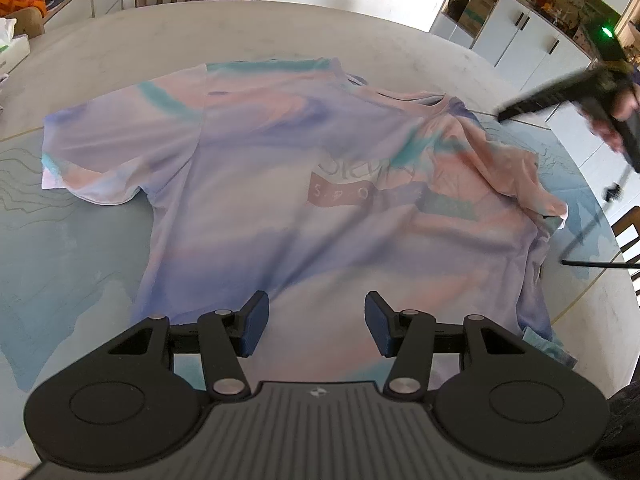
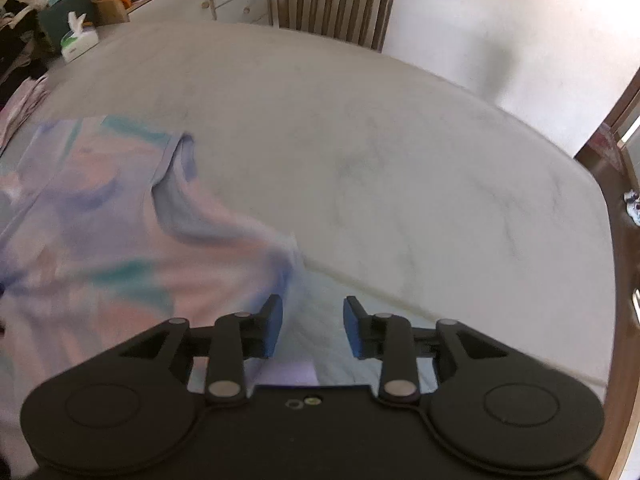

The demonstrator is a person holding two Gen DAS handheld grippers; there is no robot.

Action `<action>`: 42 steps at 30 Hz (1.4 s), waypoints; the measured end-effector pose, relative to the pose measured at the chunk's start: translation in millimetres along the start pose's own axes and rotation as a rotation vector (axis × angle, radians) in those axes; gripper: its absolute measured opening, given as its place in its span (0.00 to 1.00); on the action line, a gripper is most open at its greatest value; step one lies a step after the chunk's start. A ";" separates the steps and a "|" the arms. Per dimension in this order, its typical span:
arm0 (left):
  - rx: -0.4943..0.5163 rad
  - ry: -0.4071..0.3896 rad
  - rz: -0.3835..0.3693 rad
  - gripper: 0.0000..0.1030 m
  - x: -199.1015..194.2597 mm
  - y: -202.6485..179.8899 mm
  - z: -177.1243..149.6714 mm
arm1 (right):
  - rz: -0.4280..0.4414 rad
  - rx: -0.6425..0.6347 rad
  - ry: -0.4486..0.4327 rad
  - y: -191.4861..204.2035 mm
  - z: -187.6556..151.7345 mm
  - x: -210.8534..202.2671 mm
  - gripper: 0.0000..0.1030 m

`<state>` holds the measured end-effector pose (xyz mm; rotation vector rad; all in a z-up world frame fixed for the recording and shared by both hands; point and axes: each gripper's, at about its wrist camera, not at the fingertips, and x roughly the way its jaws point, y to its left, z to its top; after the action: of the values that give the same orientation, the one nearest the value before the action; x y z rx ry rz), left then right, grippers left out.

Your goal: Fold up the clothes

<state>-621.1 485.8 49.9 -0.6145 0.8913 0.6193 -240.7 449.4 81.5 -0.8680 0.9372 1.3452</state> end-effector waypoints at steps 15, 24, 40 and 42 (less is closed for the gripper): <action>0.105 -0.063 0.142 0.50 30.6 5.2 72.7 | -0.052 0.078 0.066 12.0 -68.5 8.7 1.00; 0.100 -0.042 0.211 0.51 44.1 23.7 74.0 | -0.157 0.289 0.018 -20.1 -111.6 -21.3 1.00; 0.121 -0.040 0.194 0.55 48.1 31.3 76.3 | -0.206 0.577 0.068 -35.9 -186.3 -48.8 1.00; 0.124 -0.032 0.192 0.55 48.1 32.6 77.8 | -0.211 0.580 0.074 -30.6 -187.4 -49.8 1.00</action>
<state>-581.3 573.8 39.8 -0.4092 0.9575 0.7384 -219.6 256.3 53.1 -0.5476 1.1776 0.7975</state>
